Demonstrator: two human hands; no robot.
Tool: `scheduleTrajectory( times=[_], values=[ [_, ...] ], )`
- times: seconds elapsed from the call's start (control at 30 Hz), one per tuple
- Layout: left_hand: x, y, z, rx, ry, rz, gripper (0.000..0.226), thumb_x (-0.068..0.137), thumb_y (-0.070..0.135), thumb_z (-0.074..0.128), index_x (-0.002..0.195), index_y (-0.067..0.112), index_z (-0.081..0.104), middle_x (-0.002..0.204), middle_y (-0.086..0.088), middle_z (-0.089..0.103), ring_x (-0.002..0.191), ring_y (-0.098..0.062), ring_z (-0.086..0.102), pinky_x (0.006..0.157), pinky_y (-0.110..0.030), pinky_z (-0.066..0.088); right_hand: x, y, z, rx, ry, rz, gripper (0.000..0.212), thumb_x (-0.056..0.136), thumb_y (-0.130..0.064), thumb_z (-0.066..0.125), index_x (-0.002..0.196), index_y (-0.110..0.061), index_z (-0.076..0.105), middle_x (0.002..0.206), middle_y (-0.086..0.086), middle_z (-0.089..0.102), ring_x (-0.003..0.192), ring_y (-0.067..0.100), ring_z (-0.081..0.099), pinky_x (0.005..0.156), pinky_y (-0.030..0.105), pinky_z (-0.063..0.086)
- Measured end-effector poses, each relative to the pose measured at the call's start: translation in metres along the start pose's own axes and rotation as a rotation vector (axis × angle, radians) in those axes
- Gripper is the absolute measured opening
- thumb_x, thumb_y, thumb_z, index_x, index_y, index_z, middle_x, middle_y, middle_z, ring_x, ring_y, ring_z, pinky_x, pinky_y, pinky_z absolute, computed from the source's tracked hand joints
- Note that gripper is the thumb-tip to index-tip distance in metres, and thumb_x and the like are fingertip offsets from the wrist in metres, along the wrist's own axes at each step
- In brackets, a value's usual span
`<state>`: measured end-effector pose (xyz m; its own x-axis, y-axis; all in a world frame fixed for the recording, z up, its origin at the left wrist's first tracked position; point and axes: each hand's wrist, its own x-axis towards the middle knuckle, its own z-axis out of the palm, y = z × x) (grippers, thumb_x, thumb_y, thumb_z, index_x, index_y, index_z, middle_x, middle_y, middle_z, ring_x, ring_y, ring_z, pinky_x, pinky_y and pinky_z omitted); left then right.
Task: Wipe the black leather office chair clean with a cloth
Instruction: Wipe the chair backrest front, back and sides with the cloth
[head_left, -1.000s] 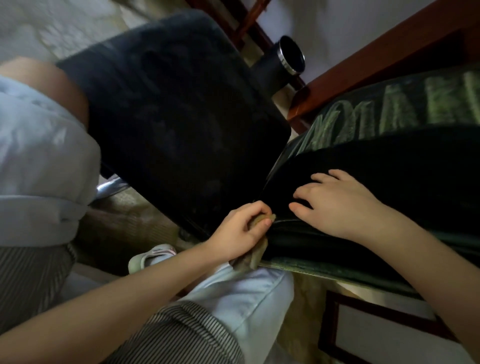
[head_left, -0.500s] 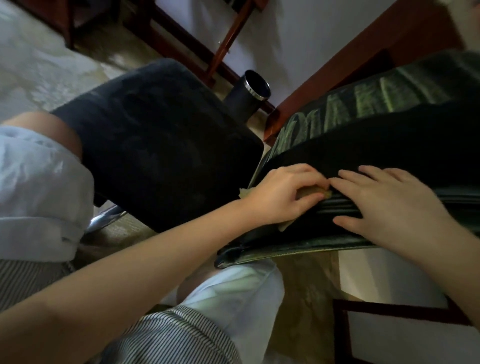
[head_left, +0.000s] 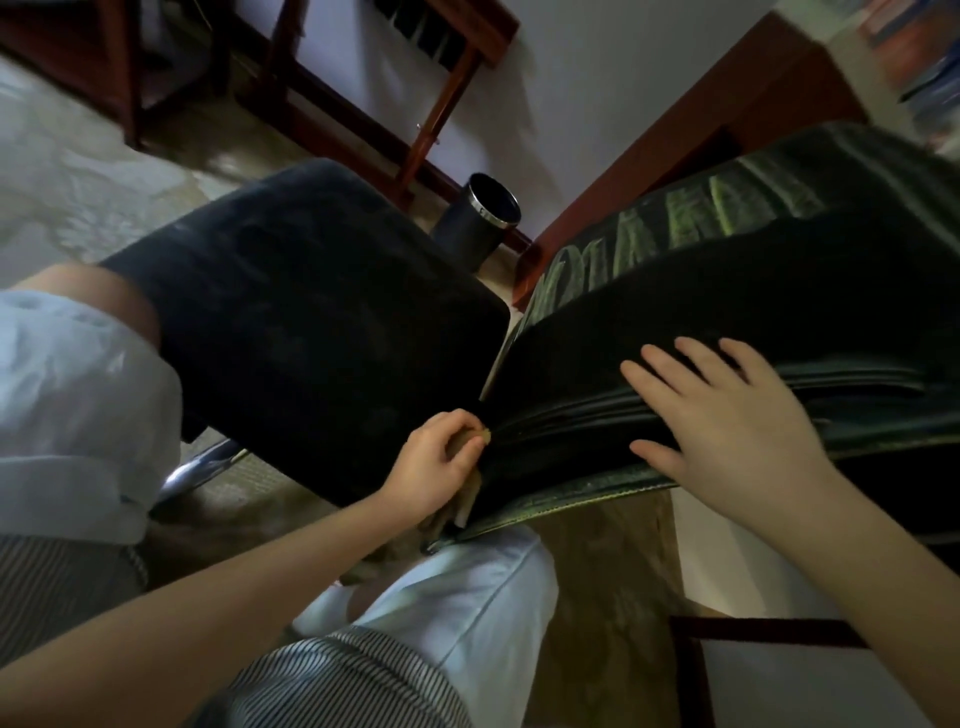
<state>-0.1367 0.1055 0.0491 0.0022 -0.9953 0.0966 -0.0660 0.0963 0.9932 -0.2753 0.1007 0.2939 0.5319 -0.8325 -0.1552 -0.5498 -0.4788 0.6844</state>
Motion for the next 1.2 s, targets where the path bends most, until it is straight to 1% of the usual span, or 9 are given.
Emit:
scheduleTrajectory(
  times=[0.1, 0.27, 0.33, 0.4, 0.53, 0.73, 0.83, 0.93, 1.2],
  values=[
    [0.01, 0.029, -0.001, 0.005, 0.013, 0.044, 0.009, 0.091, 0.021, 0.057, 0.096, 0.029, 0.057, 0.096, 0.006, 0.058, 0.088, -0.003, 0.054, 0.076, -0.013, 0.039, -0.01, 0.003, -0.002, 0.039, 0.057, 0.004, 0.068, 0.06, -0.033, 0.085, 0.118, -0.006, 0.064, 0.117, 0.018, 0.064, 0.11, 0.037, 0.06, 0.098, 0.049, 0.035],
    [0.035, 0.098, -0.004, 0.042, -0.099, 0.301, 0.011, 0.089, 0.022, 0.061, 0.1, 0.024, 0.063, 0.098, 0.008, 0.06, 0.093, -0.004, 0.056, 0.085, -0.022, 0.045, -0.024, 0.007, -0.01, 0.045, 0.13, 0.05, 0.055, 0.068, -0.035, 0.08, 0.114, -0.007, 0.067, 0.115, 0.015, 0.066, 0.109, 0.034, 0.061, 0.096, 0.046, 0.03],
    [0.045, 0.126, 0.002, 0.045, -0.124, 0.414, 0.013, 0.088, 0.021, 0.061, 0.101, 0.02, 0.064, 0.099, 0.004, 0.062, 0.094, -0.008, 0.057, 0.087, -0.029, 0.047, -0.031, 0.014, -0.016, 0.015, 0.165, 0.076, 0.046, 0.081, -0.039, 0.06, 0.114, -0.008, 0.066, 0.114, 0.014, 0.067, 0.108, 0.033, 0.061, 0.096, 0.045, 0.03],
    [0.053, 0.15, 0.009, 0.046, -0.134, 0.499, 0.015, 0.088, 0.022, 0.06, 0.102, 0.017, 0.064, 0.099, 0.001, 0.063, 0.094, -0.011, 0.058, 0.087, -0.034, 0.048, -0.04, 0.024, -0.025, -0.007, 0.173, 0.104, 0.055, 0.082, -0.041, 0.038, 0.115, -0.008, 0.066, 0.113, 0.015, 0.067, 0.108, 0.033, 0.061, 0.096, 0.046, 0.03],
    [0.062, 0.185, 0.021, 0.068, -0.16, 0.618, 0.017, 0.09, 0.02, 0.06, 0.106, 0.017, 0.063, 0.101, 0.006, 0.058, 0.095, -0.006, 0.055, 0.086, -0.028, 0.047, -0.061, 0.048, -0.039, -0.065, 0.187, 0.141, 0.061, 0.081, -0.045, 0.032, 0.117, -0.007, 0.065, 0.115, 0.016, 0.066, 0.11, 0.035, 0.06, 0.097, 0.049, 0.03],
    [0.081, 0.226, 0.035, 0.068, -0.201, 0.784, 0.018, 0.088, 0.017, 0.061, 0.106, 0.013, 0.064, 0.101, 0.003, 0.059, 0.096, -0.007, 0.055, 0.087, -0.028, 0.047, -0.077, 0.077, -0.045, -0.113, 0.264, 0.112, 0.07, 0.077, -0.054, 0.036, 0.115, -0.004, 0.065, 0.114, 0.018, 0.066, 0.107, 0.039, 0.061, 0.095, 0.05, 0.028],
    [0.093, 0.246, 0.048, 0.046, -0.208, 0.843, 0.018, 0.088, 0.015, 0.06, 0.105, 0.011, 0.065, 0.101, -0.002, 0.062, 0.098, -0.011, 0.056, 0.087, -0.031, 0.047, -0.076, 0.094, -0.05, -0.17, 0.293, 0.08, 0.07, 0.063, -0.049, 0.077, 0.109, 0.002, 0.066, 0.11, 0.022, 0.066, 0.103, 0.04, 0.063, 0.093, 0.05, 0.031],
    [0.109, 0.256, 0.058, 0.042, -0.207, 0.847, 0.019, 0.088, 0.013, 0.059, 0.106, 0.01, 0.064, 0.102, -0.004, 0.061, 0.098, -0.014, 0.056, 0.087, -0.032, 0.047, -0.07, 0.105, -0.055, -0.189, 0.267, 0.066, 0.08, 0.039, -0.035, 0.093, 0.105, 0.002, 0.068, 0.106, 0.023, 0.067, 0.094, 0.04, 0.065, 0.085, 0.05, 0.048],
    [0.138, 0.23, 0.064, 0.064, -0.139, 0.434, 0.027, 0.094, 0.027, 0.053, 0.119, 0.02, 0.06, 0.114, -0.001, 0.06, 0.107, -0.015, 0.055, 0.093, -0.032, 0.043, -0.058, 0.112, -0.041, -0.129, 0.217, -0.023, 0.079, 0.037, -0.027, 0.093, 0.11, -0.006, 0.069, 0.102, 0.016, 0.07, 0.09, 0.035, 0.068, 0.08, 0.053, 0.051]
  ],
)
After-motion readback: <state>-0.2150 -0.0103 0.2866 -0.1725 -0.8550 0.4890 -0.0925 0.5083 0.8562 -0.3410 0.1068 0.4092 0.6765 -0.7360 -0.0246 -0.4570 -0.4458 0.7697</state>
